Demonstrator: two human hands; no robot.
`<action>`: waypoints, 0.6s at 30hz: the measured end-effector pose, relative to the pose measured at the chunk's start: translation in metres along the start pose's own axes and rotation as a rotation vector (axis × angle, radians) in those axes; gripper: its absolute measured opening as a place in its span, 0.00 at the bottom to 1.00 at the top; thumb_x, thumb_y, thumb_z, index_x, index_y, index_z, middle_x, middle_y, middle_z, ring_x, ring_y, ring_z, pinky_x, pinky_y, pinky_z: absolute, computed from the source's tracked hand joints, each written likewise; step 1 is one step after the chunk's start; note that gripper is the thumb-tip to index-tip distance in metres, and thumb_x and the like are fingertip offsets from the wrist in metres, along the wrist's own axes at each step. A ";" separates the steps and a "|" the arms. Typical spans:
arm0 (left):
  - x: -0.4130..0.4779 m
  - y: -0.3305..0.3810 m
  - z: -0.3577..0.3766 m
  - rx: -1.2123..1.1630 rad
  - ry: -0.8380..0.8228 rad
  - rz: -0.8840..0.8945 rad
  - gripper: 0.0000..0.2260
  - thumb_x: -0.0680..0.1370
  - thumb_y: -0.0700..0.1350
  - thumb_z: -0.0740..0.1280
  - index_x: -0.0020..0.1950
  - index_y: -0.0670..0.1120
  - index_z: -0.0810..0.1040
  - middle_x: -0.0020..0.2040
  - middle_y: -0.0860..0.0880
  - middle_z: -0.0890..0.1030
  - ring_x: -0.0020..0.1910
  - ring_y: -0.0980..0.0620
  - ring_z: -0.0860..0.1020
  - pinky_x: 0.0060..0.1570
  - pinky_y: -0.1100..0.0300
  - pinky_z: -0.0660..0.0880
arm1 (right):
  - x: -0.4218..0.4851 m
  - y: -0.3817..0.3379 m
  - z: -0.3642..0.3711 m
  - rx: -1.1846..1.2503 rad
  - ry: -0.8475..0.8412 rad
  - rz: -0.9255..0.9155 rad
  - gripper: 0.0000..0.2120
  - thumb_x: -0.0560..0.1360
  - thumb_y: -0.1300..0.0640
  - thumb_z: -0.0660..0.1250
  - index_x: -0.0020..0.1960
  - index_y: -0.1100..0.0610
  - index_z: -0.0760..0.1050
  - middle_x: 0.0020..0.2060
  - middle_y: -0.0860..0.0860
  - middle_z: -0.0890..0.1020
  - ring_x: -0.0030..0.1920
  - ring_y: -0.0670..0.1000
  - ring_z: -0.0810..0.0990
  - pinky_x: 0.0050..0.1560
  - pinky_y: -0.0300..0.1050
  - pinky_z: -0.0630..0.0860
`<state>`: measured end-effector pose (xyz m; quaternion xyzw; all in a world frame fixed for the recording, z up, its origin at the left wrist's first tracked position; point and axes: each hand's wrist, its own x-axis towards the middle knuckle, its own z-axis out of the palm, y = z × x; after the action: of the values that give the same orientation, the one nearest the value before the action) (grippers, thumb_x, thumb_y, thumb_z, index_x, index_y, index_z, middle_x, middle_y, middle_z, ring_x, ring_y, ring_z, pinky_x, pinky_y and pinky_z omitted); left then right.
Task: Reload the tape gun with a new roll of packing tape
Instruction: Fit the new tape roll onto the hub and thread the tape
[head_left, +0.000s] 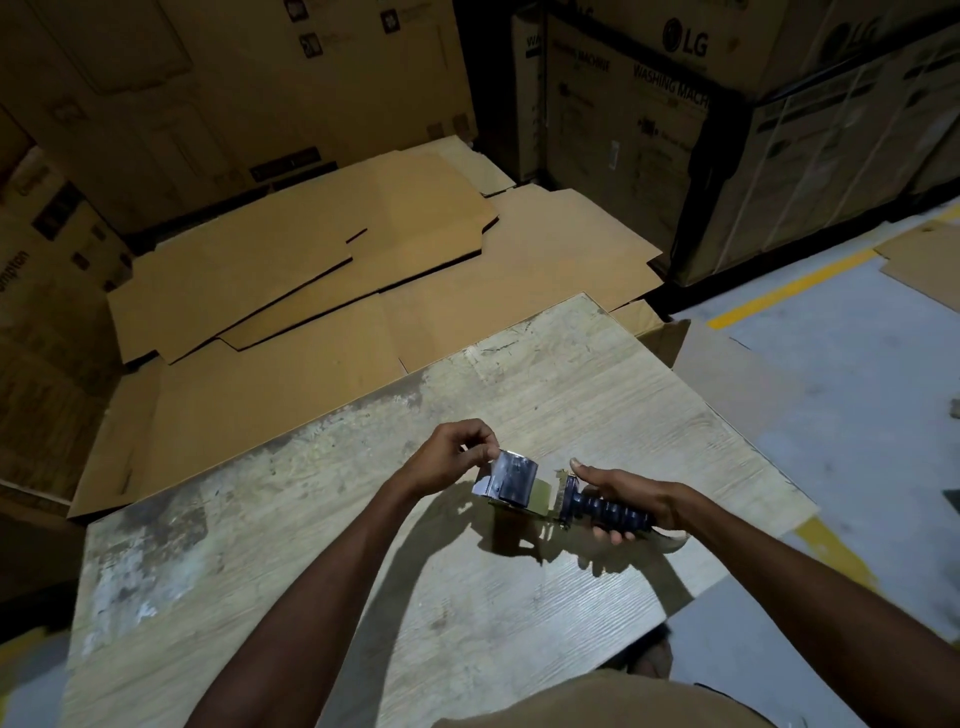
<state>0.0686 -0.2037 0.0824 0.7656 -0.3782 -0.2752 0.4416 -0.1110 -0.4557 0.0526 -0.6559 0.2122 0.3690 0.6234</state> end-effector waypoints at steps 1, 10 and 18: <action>0.002 -0.001 0.001 -0.028 0.018 -0.002 0.04 0.81 0.39 0.70 0.47 0.40 0.83 0.42 0.42 0.84 0.39 0.51 0.82 0.42 0.60 0.78 | -0.001 0.002 -0.002 -0.006 0.001 -0.021 0.44 0.78 0.24 0.52 0.66 0.62 0.78 0.41 0.57 0.84 0.33 0.50 0.80 0.30 0.39 0.76; 0.008 -0.005 0.015 -0.186 0.117 -0.057 0.05 0.80 0.36 0.71 0.47 0.36 0.85 0.39 0.44 0.84 0.36 0.56 0.80 0.38 0.65 0.75 | -0.004 0.001 -0.001 -0.158 0.056 -0.124 0.38 0.76 0.26 0.62 0.62 0.59 0.82 0.42 0.54 0.86 0.36 0.49 0.82 0.35 0.41 0.77; 0.004 -0.009 0.024 -0.296 0.229 -0.083 0.04 0.80 0.33 0.70 0.47 0.33 0.84 0.40 0.37 0.82 0.32 0.55 0.77 0.36 0.62 0.76 | -0.005 -0.009 0.005 -0.256 0.093 -0.065 0.36 0.76 0.24 0.57 0.51 0.56 0.82 0.34 0.52 0.82 0.30 0.48 0.78 0.37 0.44 0.77</action>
<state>0.0562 -0.2150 0.0632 0.7337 -0.2489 -0.2569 0.5777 -0.1090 -0.4505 0.0623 -0.7530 0.1707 0.3416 0.5359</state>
